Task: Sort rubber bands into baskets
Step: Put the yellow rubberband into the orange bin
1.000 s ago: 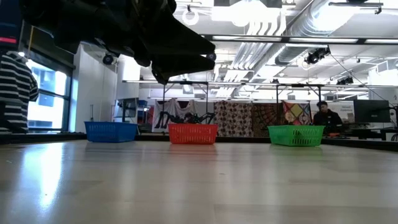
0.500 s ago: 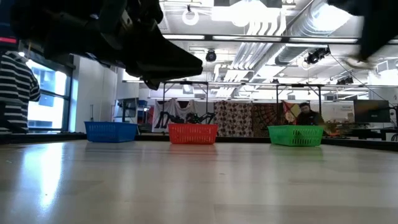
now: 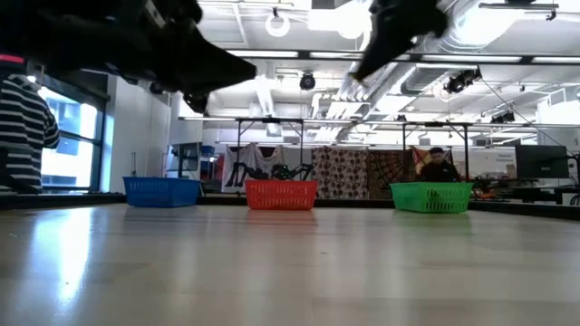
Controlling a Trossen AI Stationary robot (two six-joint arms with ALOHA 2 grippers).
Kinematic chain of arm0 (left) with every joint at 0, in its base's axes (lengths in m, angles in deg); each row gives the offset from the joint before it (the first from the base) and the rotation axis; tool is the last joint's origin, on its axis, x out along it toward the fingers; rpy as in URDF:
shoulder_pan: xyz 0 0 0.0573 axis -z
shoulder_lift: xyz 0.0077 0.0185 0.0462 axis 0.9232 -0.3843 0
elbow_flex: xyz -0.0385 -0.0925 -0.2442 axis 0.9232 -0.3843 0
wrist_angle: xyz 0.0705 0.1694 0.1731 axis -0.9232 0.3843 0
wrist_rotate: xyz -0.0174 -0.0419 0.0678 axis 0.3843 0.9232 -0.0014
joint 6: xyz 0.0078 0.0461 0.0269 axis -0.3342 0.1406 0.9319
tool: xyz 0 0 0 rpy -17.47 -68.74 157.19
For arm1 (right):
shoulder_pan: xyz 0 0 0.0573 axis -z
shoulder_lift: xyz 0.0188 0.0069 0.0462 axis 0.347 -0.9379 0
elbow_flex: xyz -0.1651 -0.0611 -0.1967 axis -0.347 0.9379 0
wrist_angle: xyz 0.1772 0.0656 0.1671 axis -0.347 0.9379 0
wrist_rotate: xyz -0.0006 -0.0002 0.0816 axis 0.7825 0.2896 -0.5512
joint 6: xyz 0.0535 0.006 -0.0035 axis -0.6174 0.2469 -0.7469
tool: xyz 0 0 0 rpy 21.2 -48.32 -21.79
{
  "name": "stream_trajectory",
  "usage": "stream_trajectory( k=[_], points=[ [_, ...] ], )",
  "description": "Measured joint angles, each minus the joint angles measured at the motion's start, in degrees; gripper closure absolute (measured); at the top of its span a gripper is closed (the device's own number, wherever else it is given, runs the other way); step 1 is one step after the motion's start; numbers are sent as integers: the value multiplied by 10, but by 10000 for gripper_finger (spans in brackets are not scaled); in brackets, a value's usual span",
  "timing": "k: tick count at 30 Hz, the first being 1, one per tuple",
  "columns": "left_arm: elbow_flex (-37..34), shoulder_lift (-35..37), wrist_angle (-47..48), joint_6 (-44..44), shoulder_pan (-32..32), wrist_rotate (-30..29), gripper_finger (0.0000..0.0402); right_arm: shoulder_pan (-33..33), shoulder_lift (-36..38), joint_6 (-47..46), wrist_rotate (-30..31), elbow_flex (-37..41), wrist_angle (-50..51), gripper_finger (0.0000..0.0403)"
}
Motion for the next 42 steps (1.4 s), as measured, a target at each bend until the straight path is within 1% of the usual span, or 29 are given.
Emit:
stream_trajectory(
  k=[6, 9, 15, 22, 25, 29, 32, 38, 42],
  points=[
    [-59, 71, -1, -6, -2, -15, 401, 111, 0, 148, -29, 0, -139, 403],
    [-82, 91, -2, -11, -2, -18, 401, 164, 0, 192, -73, 0, -196, 403],
    [-107, 102, -2, -17, -2, -29, 401, 253, -14, 242, -148, 0, -283, 403],
    [-112, 102, -3, -4, -5, -31, 401, 329, -70, 258, -216, 0, -364, 403],
    [-112, 102, -2, 0, -11, -28, 401, 354, -97, 258, -231, 0, -387, 403],
    [-112, 102, 3, 9, -26, -25, 401, 384, -127, 227, -256, -4, -399, 403],
    [-112, 102, 4, 16, -45, -6, 401, 398, -152, 209, -267, -16, -396, 403],
    [-112, 102, 18, 21, -80, 28, 401, 413, -200, 195, -270, -68, -351, 403],
    [-112, 102, 22, 22, -88, 36, 401, 425, -225, 177, -282, -104, -316, 403]
  ],
)
